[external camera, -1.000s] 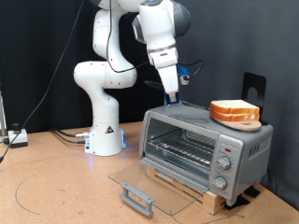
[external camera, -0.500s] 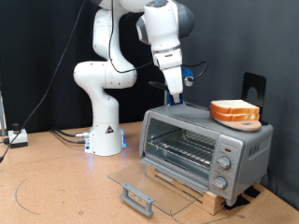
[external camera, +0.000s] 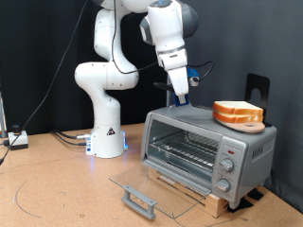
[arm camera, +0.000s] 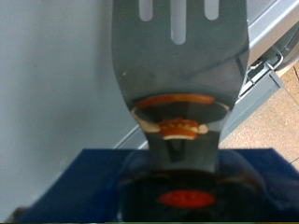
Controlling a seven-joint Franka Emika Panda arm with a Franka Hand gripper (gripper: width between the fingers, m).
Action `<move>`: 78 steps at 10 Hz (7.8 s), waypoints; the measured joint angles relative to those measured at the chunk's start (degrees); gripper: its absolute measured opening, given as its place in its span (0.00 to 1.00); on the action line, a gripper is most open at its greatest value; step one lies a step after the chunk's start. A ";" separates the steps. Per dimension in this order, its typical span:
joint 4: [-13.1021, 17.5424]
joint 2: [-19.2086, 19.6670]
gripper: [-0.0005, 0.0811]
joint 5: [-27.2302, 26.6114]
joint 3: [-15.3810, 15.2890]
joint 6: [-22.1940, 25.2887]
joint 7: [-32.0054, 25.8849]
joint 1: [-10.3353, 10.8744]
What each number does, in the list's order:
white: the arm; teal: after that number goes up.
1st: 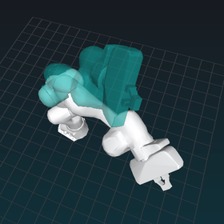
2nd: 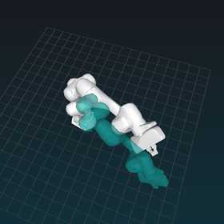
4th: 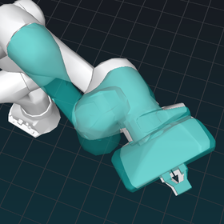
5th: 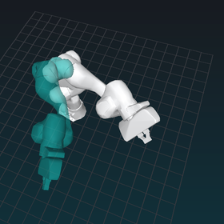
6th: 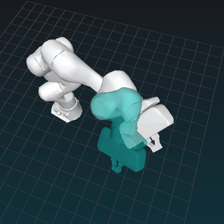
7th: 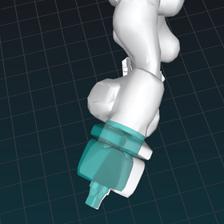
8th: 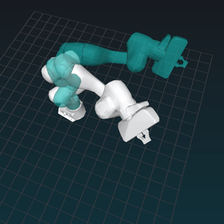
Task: Make a piece of toast with the oven
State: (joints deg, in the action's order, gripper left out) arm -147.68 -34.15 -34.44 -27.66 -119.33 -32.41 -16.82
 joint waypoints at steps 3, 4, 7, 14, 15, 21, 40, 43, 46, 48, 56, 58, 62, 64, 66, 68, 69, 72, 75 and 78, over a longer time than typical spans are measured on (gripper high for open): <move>0.70 1.13 0.51 -0.21 -0.24 0.21 0.00 0.10; 1.23 2.22 0.51 -0.56 -0.51 0.25 0.00 0.21; 3.07 5.76 0.51 -2.85 -1.90 0.24 0.00 0.81; 5.29 11.98 0.51 -4.59 -5.97 -4.27 0.36 1.04; 5.36 12.08 0.51 -4.98 -6.30 -4.89 0.36 1.04; 5.40 9.47 0.51 -14.34 -3.49 -6.20 -5.20 1.54; 5.19 7.48 0.51 -3.28 17.68 10.53 -24.29 -8.34; 4.35 9.14 0.51 -3.00 20.92 10.25 -38.03 -8.94; 4.56 14.35 0.51 1.35 21.86 6.26 -39.84 -11.39; 4.96 18.35 0.51 4.52 22.55 5.39 -42.51 -12.64; 3.52 27.01 0.51 6.77 23.06 -2.62 -49.00 -13.57; 3.50 27.01 0.51 6.70 22.90 -2.59 -49.99 -13.38; 2.80 26.99 0.51 6.72 21.00 -4.59 -53.43 -12.80; 2.08 26.64 0.51 6.40 19.30 -5.00 -53.43 -12.00; 1.01 25.71 0.51 5.75 17.43 -5.20 -53.41 -10.74; -0.60 24.51 0.51 5.75 14.67 -6.49 -52.22 -9.22; -1.48 23.94 0.51 5.67 13.12 -7.98 -51.14 -8.26; -3.62 22.16 0.51 4.70 8.93 -12.48 -49.03 -5.52; -5.10 20.43 0.51 6.78 5.76 -16.59 -48.69 -4.88; -5.85 18.05 0.51 10.49 5.47 -18.31 -49.06 -5.19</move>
State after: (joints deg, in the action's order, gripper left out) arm -153.53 -16.11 -23.96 -22.19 -137.64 -81.47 -22.00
